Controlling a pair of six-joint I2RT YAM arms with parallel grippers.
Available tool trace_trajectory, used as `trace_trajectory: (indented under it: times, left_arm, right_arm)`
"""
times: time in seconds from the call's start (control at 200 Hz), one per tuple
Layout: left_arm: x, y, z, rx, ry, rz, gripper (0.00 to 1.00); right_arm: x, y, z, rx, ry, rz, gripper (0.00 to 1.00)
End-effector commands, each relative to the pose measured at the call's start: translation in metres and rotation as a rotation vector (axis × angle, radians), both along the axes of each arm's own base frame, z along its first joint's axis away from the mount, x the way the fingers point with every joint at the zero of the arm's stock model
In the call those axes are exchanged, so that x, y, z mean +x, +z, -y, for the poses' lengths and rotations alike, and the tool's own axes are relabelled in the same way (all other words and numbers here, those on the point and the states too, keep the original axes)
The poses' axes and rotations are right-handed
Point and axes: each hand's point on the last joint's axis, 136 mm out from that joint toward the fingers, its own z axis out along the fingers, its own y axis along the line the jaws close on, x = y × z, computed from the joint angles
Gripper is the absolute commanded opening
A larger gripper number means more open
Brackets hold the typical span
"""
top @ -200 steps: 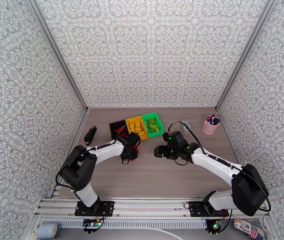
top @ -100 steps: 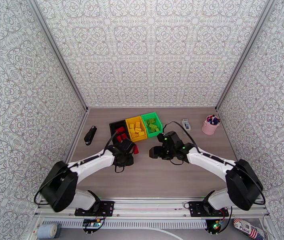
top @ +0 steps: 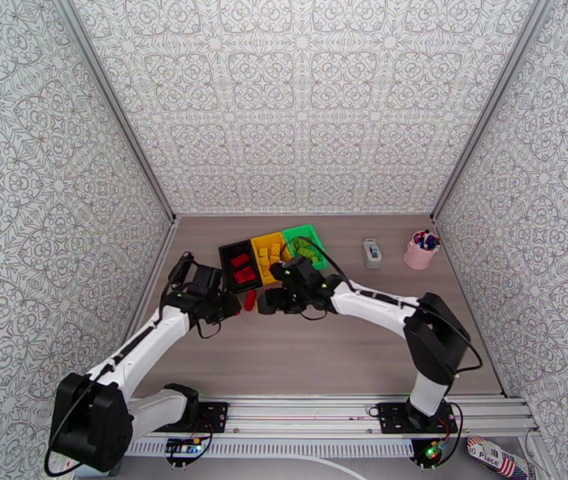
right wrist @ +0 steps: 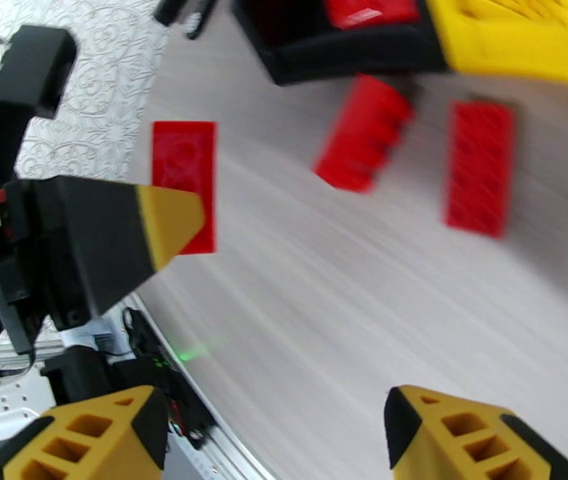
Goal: Sort the legos into containers by color
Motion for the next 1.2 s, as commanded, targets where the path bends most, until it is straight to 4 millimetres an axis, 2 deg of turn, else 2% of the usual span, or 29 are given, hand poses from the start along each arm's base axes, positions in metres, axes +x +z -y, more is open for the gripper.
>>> trace_trajectory:
  times: [0.0,0.145,0.295,0.42,0.535,0.635,0.815,1.035,1.196]
  left_arm:
    - [0.028,0.023,0.0,-0.012,-0.065,0.052,0.26]
    - [0.064,0.036,-0.006,0.009,-0.081,0.076,0.25]
    - [0.105,0.041,-0.01,0.025,-0.089,0.079,0.26]
    - [0.133,0.042,-0.013,0.056,-0.085,0.074,0.44]
    - [0.143,0.047,-0.012,0.066,-0.075,0.086,0.63]
    - [0.138,0.053,-0.008,0.088,-0.077,0.108,0.71]
    - [0.109,0.05,0.0,0.14,-0.118,0.105,0.76]
    - [0.07,0.036,0.008,0.181,-0.166,0.08,0.78]
    - [0.05,0.02,0.013,0.187,-0.193,0.05,0.79]
  right_arm:
    - [0.008,0.02,-0.015,0.025,0.022,0.014,0.75]
    - [0.02,0.034,-0.012,-0.014,0.009,0.06,0.75]
    - [0.033,0.039,0.012,-0.029,-0.042,0.071,0.75]
    - [0.039,0.037,0.038,-0.041,-0.09,0.069,0.76]
    - [0.035,0.032,0.062,-0.063,-0.127,0.068,0.76]
    - [0.029,0.024,0.083,-0.09,-0.159,0.066,0.77]
    - [0.021,0.007,0.107,-0.115,-0.189,0.051,0.8]
    - [0.017,-0.005,0.114,-0.138,-0.187,0.035,0.81]
    - [0.015,-0.01,0.115,-0.136,-0.185,0.023,0.82]
